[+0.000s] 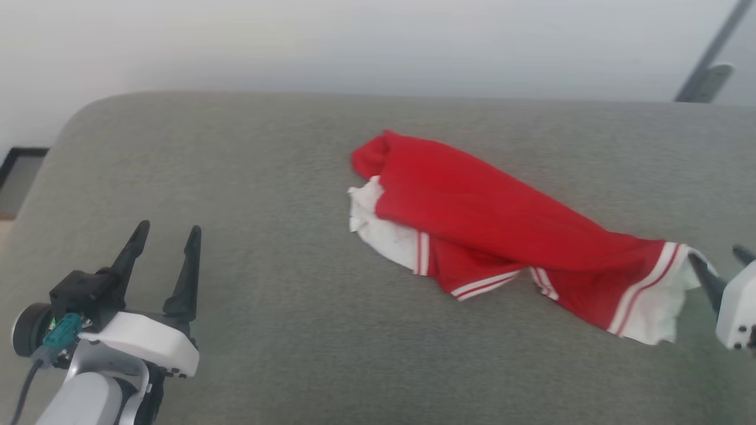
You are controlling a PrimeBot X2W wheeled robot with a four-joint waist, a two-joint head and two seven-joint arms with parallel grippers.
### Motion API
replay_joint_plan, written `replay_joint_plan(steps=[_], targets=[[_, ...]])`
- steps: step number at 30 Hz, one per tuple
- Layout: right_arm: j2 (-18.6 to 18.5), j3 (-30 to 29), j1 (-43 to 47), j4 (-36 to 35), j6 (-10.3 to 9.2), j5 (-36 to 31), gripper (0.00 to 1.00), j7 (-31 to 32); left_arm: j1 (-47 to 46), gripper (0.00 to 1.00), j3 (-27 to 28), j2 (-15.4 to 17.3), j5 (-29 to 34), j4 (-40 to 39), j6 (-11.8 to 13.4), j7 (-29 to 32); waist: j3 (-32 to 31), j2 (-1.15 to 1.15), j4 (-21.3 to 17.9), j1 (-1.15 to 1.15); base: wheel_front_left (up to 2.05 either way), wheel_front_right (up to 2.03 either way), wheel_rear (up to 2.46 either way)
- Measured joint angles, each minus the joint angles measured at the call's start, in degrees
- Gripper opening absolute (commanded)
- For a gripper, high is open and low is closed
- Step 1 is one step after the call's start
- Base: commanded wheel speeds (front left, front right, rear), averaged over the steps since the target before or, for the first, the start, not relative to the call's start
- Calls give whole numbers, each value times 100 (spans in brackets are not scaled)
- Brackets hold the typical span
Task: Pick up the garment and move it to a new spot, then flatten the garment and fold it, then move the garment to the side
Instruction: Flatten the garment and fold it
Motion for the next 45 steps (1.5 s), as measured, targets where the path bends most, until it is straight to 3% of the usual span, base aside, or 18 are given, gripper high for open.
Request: replay_joint_plan(steps=[7,18,29,43,44,45], targets=[[258,-186,-21,-675,0,-477,100,-1116,-107,100,-115,155,-4,-107,-141,287,-67,0,-508,0,0,0,0],[1335,-689,43,-1437,-1,-1550,100,-2517,-534,100,-475,220,-75,207,-491,850,83,0,-1304,0,0,0,0],[1852,-589,104,-1816,-1,-1833,100,-2766,-1411,100,-787,196,-143,1204,-837,1658,647,0,-1838,0,0,0,0],[1875,-563,30,-1872,0,-1790,100,-2775,-2621,100,-1190,-62,-169,2855,-1042,2863,1134,0,-2030,0,0,0,0],[1876,-561,25,-1869,-1,-1791,100,-2775,-2717,94,-1222,-103,-179,2962,-1046,2948,1146,0,-2024,0,0,0,0],[1876,-556,12,-1866,0,-1794,100,-2775,-2800,82,-1261,-127,-179,3067,-1078,3015,1156,0,-2016,0,0,0,0]])
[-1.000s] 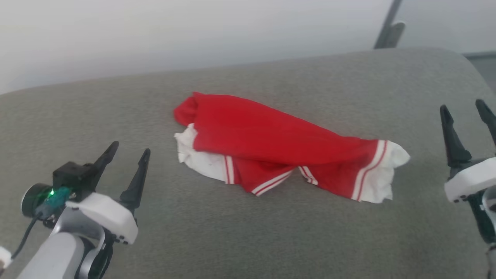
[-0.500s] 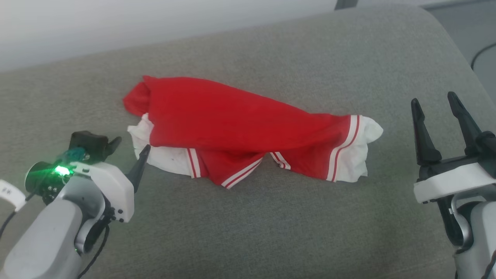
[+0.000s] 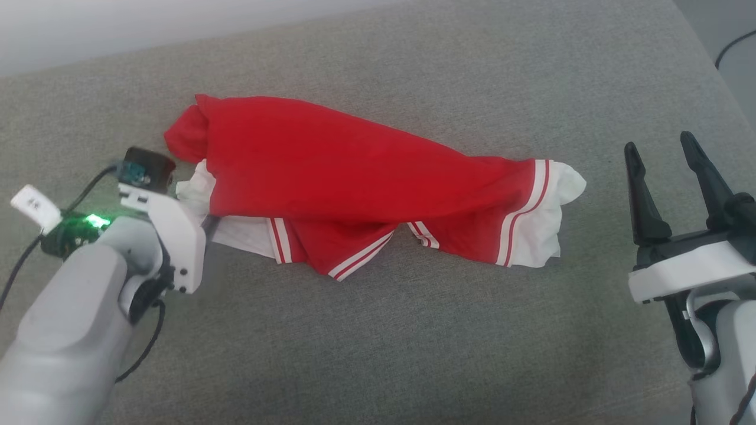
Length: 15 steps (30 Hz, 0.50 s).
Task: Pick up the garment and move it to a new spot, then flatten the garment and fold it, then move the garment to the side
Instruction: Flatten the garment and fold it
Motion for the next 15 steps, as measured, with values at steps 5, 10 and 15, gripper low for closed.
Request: replay_joint_plan(steps=[5,10,15], targets=[[2,-1,-33,34,0,0,100,40,-378,0,-89,-162,-60,476,-104,278,32,0,49,0,0,0,0],[5,-37,-36,68,0,-2,100,41,-561,0,-143,-253,-87,778,-186,268,19,0,124,0,0,0,0],[-2,-132,-14,88,0,-35,100,41,-538,0,-175,-235,-123,802,-215,168,-75,0,249,0,0,0,0]])
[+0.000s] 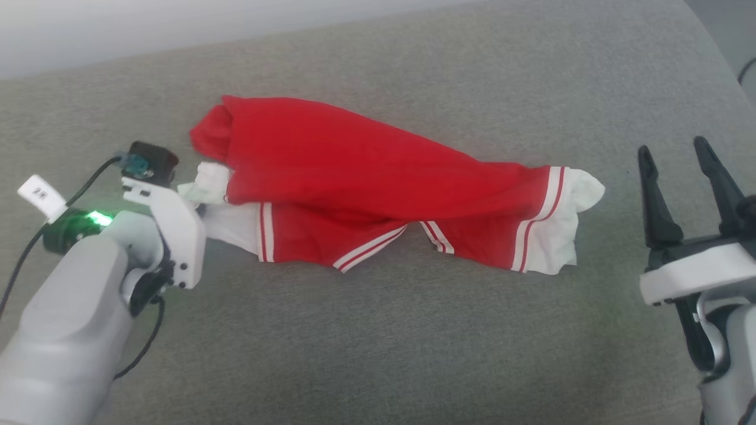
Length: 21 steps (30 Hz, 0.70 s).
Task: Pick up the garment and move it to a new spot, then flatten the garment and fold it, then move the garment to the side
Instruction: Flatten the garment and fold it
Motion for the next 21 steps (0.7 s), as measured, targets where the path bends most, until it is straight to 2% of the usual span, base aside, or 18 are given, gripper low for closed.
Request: replay_joint_plan(steps=[3,10,15,21], targets=[[-9,-137,138,0,-1,-25,100,19,225,0,68,192,-108,-212,78,34,-118,0,154,0,0,0,0],[-1,-313,369,-59,0,-132,100,137,967,0,268,677,-296,-1179,447,394,-424,0,470,0,0,0,0],[11,-346,524,-121,0,-196,100,263,1672,0,409,1069,-515,-2159,832,871,-676,0,681,0,0,0,0],[25,-355,692,-190,-1,-205,100,413,2638,0,677,1593,-702,-3312,1470,1372,-928,0,846,0,0,0,0]])
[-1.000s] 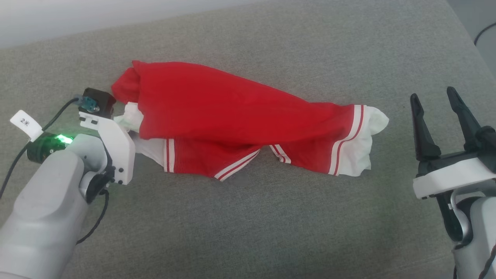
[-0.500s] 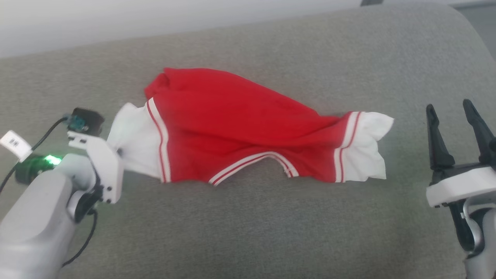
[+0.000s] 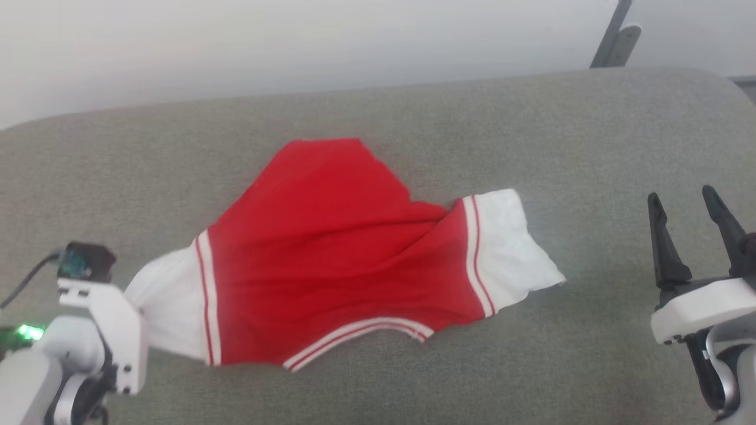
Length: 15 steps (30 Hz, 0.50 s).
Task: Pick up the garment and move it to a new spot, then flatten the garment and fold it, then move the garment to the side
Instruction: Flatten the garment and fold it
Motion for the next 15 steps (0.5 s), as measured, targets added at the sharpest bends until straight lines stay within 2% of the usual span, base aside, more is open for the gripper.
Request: replay_joint_plan(steps=[3,6,10,12,13,15], targets=[[4,3,76,-29,1,2,100,45,400,0,114,170,-104,-405,216,79,-82,0,45,0,0,0,0],[5,22,141,-32,1,30,100,94,675,0,164,203,-155,-589,349,76,-139,0,62,0,0,0,0],[21,60,175,-36,0,38,100,143,821,2,178,151,-215,-580,385,-42,-189,0,60,0,0,0,0],[27,85,182,-37,0,41,100,153,822,25,163,99,-230,-541,336,-110,-205,0,61,0,0,0,0],[25,103,181,-37,0,56,100,175,817,43,147,88,-223,-517,309,-127,-211,0,63,0,0,0,0],[16,143,181,-35,0,86,100,192,795,98,110,81,-220,-475,258,-144,-220,0,67,0,0,0,0]])
